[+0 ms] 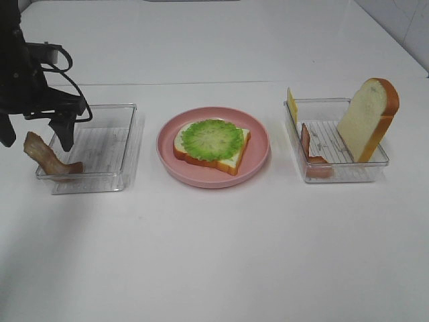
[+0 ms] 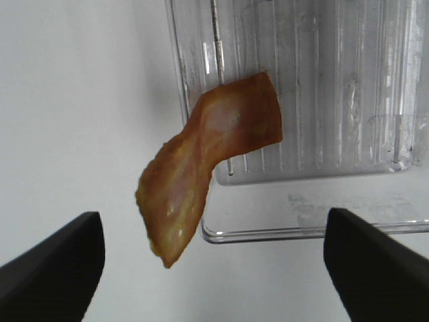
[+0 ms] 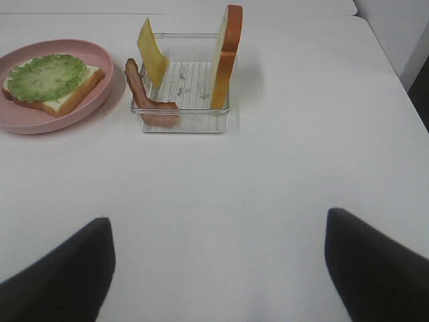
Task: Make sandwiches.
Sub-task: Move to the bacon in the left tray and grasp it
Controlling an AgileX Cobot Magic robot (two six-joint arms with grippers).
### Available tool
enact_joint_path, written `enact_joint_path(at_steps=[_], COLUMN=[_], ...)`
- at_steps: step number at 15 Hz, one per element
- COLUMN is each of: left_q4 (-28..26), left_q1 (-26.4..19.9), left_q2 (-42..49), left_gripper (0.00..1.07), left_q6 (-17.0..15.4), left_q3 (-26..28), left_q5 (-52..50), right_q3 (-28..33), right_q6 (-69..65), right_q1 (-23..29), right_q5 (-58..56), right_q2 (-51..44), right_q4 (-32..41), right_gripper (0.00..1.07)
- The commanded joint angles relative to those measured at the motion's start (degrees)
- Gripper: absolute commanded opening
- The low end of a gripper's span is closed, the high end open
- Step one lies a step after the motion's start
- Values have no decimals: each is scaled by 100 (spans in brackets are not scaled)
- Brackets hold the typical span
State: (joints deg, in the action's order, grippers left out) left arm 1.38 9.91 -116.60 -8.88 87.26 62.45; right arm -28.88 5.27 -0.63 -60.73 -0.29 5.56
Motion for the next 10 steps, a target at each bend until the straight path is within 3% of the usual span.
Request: enact_joint_path(at_steps=[1, 8, 10], left_q4=[23, 23, 23], left_q1=[6, 6, 6], left_q2=[-195, -212, -212], left_gripper=[82, 66, 55], left_q6=[-23, -23, -17], left_q3=[0, 0, 0], left_q5=[-63, -292, -292], right_q3=[0, 0, 0], right_q6=[69, 69, 69], right_q1=[-40, -40, -40], right_q5=[-6, -6, -6], right_q2=[-92, -92, -92], right_q4=[-17, -17, -17], right_gripper=[80, 80, 80])
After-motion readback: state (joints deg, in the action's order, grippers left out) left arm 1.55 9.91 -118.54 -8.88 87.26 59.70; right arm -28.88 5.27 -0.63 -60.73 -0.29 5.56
